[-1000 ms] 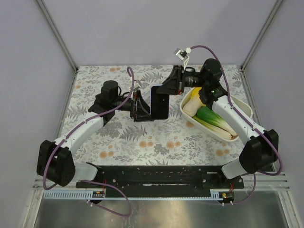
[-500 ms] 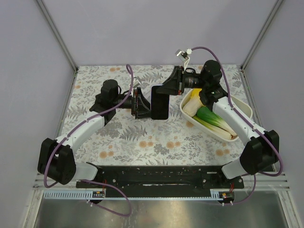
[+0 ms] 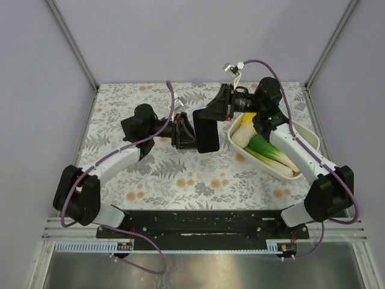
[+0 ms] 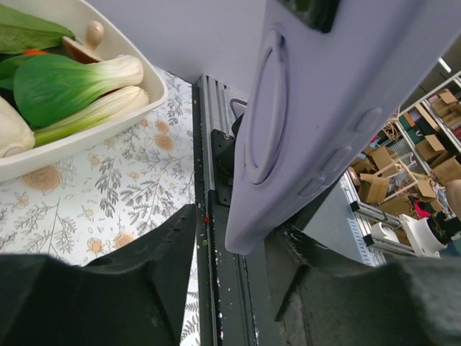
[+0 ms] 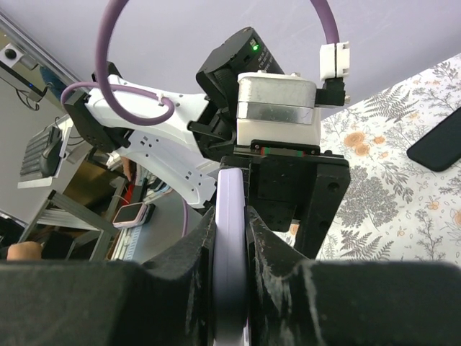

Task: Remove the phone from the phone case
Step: Remove the phone case from the phone.

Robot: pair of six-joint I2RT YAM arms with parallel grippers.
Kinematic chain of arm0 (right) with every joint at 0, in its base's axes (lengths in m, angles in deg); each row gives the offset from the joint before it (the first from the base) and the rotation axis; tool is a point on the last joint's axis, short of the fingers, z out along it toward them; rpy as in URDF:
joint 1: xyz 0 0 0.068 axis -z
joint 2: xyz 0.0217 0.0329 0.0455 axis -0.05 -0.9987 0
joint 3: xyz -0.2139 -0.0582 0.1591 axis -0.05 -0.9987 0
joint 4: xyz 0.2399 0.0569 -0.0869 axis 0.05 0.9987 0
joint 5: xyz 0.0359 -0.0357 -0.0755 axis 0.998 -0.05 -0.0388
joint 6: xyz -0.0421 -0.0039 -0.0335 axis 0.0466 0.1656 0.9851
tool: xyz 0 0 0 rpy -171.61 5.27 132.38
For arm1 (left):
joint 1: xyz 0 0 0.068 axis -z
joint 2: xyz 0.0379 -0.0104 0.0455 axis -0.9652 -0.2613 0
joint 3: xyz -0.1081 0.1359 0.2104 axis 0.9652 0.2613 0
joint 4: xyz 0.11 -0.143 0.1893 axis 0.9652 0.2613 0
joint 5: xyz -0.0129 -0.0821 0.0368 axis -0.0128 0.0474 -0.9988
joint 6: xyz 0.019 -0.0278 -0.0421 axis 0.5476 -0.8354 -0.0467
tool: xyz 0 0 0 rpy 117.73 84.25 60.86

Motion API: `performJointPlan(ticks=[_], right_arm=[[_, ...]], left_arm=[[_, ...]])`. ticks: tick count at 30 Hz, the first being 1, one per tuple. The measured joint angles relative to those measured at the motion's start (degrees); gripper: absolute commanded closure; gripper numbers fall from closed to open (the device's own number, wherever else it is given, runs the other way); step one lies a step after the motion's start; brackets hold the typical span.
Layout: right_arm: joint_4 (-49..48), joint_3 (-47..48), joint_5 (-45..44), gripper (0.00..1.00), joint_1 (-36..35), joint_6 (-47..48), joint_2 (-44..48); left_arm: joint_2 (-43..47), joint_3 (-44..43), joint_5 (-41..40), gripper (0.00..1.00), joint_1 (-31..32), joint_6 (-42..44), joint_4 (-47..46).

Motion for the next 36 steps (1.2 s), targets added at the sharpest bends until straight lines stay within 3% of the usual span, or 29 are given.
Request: performJointPlan(ticks=[7,13,21,27,36], right_arm=[[0.31,-0.57,-1.53,1.0,0.37,0.35,0.0],[2.03,-0.61,-2.78,1.0,0.59,0.37,0.0],[7.52,-0.52,-4.02,0.99,0.57,4.5,0.07],[13.77,0.48,-5.73,0.84,0.46,9.51,0.11],[18.95,1.9,-7.15,0.67,0.31,13.92,0.11]], left_arm=[[-4.15,0.79,3.45,0.81,0.35,-11.43,-15.89],[-4.2,0.79,4.39,1.0,0.37,-11.56,-17.07],[-2.25,0.66,2.38,1.0,0.39,-4.2,-5.7],[0.02,0.22,-2.27,1.0,0.42,2.34,5.84],[1.4,0.22,-4.31,1.0,0.39,3.34,9.84]])
